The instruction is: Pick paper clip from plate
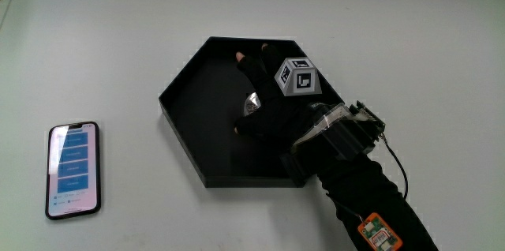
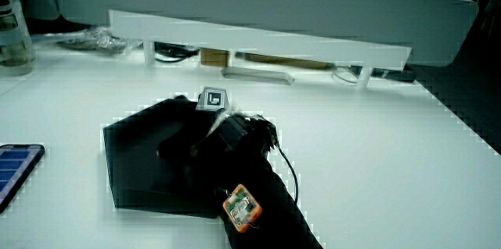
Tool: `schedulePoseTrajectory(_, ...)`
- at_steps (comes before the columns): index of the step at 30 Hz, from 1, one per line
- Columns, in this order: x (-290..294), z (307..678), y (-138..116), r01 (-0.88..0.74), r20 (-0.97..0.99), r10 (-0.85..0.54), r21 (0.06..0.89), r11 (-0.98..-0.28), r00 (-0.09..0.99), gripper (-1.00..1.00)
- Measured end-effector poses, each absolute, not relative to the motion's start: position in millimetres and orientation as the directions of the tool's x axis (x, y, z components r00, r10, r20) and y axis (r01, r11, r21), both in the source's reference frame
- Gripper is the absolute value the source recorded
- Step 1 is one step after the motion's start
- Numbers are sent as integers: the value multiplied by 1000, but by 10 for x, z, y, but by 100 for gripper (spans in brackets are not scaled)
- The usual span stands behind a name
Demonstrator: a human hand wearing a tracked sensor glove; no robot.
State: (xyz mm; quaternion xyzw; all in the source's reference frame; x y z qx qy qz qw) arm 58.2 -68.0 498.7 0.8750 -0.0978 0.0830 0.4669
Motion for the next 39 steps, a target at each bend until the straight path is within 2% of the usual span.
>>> schedulePoseTrajectory(2,575,5048,-670,-214,190,-100,825,-522,977,0)
schedulePoseTrajectory(5,563,5142,-663,-205,163,-133,882,-424,978,0)
schedulePoseTrajectory(8,583,5156,-668,-227,193,-122,866,-446,974,0)
schedulePoseTrajectory(9,597,5143,-668,-225,201,-103,847,-482,974,0)
schedulePoseTrajectory(10,609,5136,-671,-234,221,-86,825,-514,971,9)
schedulePoseTrajectory(11,626,5154,-670,-244,255,-51,825,-510,966,18)
schedulePoseTrajectory(13,617,5111,-678,-249,243,-84,795,-554,966,36)
schedulePoseTrajectory(14,637,5143,-690,-239,243,-65,808,-538,968,45)
schedulePoseTrajectory(15,639,5096,-692,-239,245,-68,790,-564,967,55)
schedulePoseTrajectory(20,625,5110,-684,-246,255,-64,790,-562,965,100)
schedulePoseTrajectory(24,637,5098,-686,-247,250,-74,784,-570,965,100)
schedulePoseTrajectory(26,646,5107,-684,-256,262,-69,798,-545,963,100)
schedulePoseTrajectory(30,670,5009,-705,-266,280,-69,764,-588,958,100)
schedulePoseTrajectory(39,876,4669,-804,-311,328,-92,714,-627,940,100)
